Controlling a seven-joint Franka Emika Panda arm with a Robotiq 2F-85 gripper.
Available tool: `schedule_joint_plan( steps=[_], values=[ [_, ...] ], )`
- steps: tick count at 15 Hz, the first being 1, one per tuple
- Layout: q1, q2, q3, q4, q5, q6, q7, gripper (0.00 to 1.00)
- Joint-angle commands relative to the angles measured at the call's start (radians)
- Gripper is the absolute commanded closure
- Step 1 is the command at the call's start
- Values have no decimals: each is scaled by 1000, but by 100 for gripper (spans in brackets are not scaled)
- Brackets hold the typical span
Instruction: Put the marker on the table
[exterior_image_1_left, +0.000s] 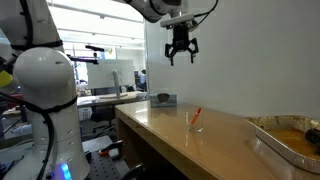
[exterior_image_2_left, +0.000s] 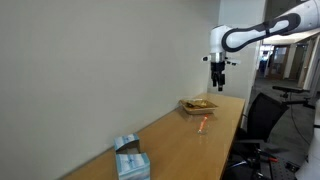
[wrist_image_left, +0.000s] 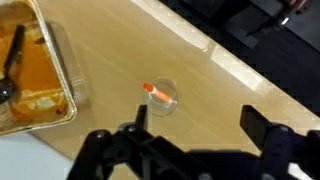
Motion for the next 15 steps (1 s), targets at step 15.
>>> schedule_joint_plan(
  steps=[15],
  values=[
    [-56,259,-10,-101,-8,326,-503,0]
  ],
)
